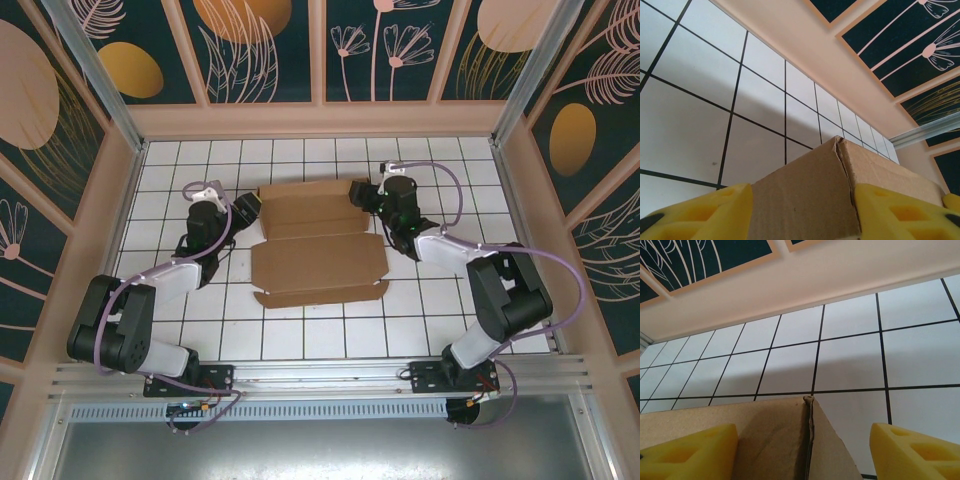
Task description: Fold the paper box
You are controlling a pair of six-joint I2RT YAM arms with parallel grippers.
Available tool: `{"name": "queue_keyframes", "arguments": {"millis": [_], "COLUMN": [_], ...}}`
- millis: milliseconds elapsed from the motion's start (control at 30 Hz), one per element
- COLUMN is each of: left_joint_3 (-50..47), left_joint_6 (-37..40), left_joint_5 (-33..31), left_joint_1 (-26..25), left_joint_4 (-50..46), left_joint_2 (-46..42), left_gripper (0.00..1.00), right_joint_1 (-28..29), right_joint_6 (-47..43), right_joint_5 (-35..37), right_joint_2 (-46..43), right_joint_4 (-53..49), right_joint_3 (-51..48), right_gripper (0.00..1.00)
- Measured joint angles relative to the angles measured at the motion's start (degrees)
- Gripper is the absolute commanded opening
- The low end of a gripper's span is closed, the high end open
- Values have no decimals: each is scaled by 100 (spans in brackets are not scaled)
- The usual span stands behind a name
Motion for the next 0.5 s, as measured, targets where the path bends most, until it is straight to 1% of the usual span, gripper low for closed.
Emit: {"name": "queue_keyframes", "arguments": {"millis": [67, 167, 233, 333, 467, 500], "left_joint_3": [-13, 4, 138, 437, 1102, 1316], "left_joint_6": [-7, 4, 76, 245, 673, 820], "left_joint_5": [2, 0, -24, -111, -284, -334], "left_joint_1": [-7, -4, -4, 0, 0, 0], "left_joint_4": [15, -22, -269, -850, -1873, -2094], "left_joint_2": [0, 0, 0, -39, -251, -339], "left_gripper": [52, 59, 65, 71, 74, 73], "right_joint_1": [13, 22, 20, -11, -39, -39], "right_joint_6": [17, -28, -129, -328, -592, -697], "right_joint_5": [-2, 0, 24, 74, 203, 208], "right_joint_2": [-63, -94, -114, -195, -463, -533], "right_joint_4": [-2, -76, -280, -732, -1213, -1342], "right_joint_3": [-59, -52, 68, 306, 520, 614], "right_gripper": [69, 71, 72, 72, 65, 60]}}
